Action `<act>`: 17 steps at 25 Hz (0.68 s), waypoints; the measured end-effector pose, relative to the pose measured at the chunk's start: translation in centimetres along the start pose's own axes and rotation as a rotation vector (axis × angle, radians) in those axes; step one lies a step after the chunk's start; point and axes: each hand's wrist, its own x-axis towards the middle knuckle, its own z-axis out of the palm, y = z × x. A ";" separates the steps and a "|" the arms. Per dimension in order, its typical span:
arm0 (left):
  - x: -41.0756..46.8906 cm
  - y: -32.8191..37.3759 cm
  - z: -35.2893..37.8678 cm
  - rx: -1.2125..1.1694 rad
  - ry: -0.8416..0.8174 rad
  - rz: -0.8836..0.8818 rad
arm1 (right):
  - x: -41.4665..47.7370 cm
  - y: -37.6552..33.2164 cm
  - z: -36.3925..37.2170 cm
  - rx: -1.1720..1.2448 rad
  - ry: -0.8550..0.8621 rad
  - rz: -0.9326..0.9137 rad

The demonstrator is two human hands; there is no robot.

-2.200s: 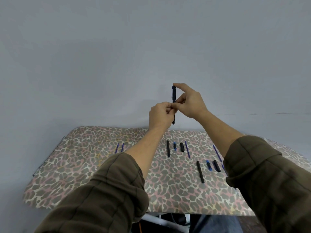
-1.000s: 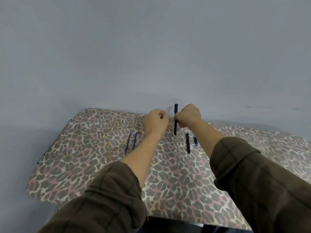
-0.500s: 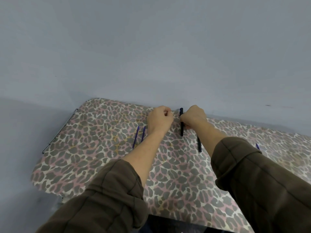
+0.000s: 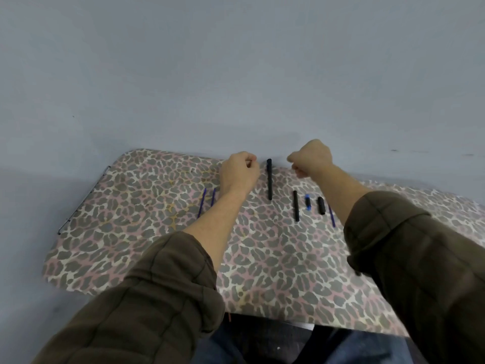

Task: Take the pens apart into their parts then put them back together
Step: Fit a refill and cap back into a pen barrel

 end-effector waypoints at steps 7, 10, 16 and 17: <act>-2.4 5.4 2.2 -0.029 -0.055 0.092 | -1.1 4.6 -8.4 0.091 0.142 0.076; -3.8 7.6 3.4 -0.021 -0.087 0.132 | -2.6 6.7 -9.3 0.055 0.112 0.064; -6.0 7.6 3.9 0.055 -0.115 0.120 | -6.2 7.6 -5.9 -0.128 -0.007 -0.042; -6.2 7.3 3.7 0.069 -0.109 0.114 | -6.7 7.3 -5.0 -0.163 -0.025 -0.051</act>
